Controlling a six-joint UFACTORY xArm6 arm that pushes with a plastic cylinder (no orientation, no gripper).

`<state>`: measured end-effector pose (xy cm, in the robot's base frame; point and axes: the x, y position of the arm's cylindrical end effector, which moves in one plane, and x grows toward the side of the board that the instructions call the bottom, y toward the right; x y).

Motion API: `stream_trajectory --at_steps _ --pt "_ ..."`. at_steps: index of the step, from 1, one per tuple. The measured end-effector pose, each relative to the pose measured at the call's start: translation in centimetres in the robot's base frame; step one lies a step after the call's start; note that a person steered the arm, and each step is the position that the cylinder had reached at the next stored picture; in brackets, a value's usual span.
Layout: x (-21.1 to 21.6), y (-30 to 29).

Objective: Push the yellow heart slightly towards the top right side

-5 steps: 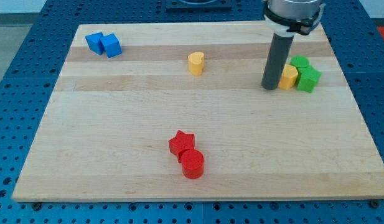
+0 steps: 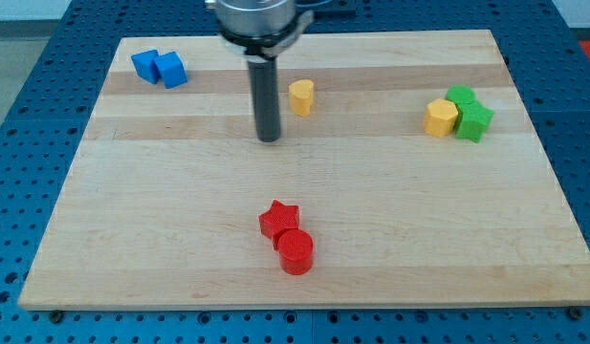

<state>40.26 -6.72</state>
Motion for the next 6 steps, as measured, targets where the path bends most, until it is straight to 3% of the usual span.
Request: stream_trajectory --at_steps 1,2,6 --pt "-0.2 -2.4" --pt "-5.0 -2.4" --pt "-4.6 7.9"
